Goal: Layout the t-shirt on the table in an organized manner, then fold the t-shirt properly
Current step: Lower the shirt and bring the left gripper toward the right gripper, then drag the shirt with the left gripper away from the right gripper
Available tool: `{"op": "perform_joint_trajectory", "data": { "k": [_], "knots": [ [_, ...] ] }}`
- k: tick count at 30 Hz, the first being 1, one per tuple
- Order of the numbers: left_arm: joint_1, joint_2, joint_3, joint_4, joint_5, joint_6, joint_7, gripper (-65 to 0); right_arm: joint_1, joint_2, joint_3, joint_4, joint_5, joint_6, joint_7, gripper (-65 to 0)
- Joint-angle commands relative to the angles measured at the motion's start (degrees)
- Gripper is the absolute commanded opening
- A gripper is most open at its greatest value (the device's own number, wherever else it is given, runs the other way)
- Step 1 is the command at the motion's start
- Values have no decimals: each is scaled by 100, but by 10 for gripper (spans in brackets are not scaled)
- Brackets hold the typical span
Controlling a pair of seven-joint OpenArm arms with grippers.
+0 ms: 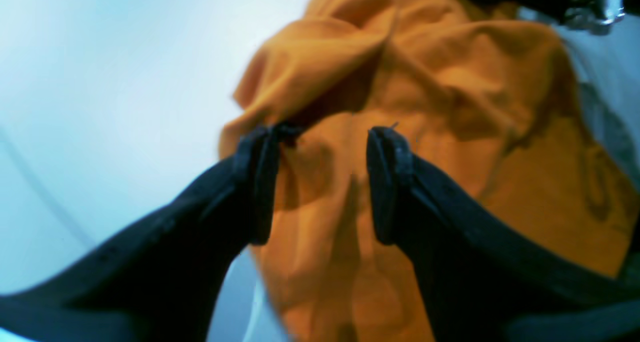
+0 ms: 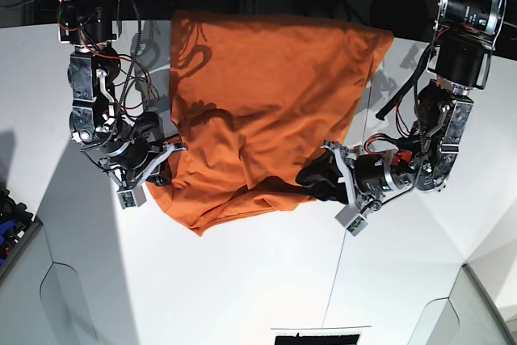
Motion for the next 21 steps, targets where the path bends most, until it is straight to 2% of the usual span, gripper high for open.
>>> {"op": "perform_joint_trajectory", "data": {
  "k": [1,5,8,12,16,17,18,21],
  "knots": [
    [-160,-107,-50,85,13,-52,-251,-341,15,59,11,-7,-129,-96,-297,-650],
    [-157,-140,-50,76,549,-52,-551,-341,15,59,11,-7,-129,-81,-317,-650],
    [-155,-79,-48,-66,726,-35,-752,-341,15,57,11,-7,-127,-83,-319,-650],
    [-160,87,-48,-442,1102,-13,-1224,-341,15,57,11,-7,-127,-81,-367,-650],
    [-160,299,-48,-754,1182,-13,-1453,-343,15,57,11,-7,-127,-81,-385,-650],
    [-160,356,-48,-820,1248,-13,-1550,-369,15,57,11,-7,-122,-81,-385,-650],
    [-160,393,-48,-870,1340,-13,-1652,-425,15,57,11,-7,-122,-81,-385,-650],
    [-214,433,-48,-925,1646,-11,-1779,-650,15,59,11,-7,-127,-81,-409,-650]
  ]
}}
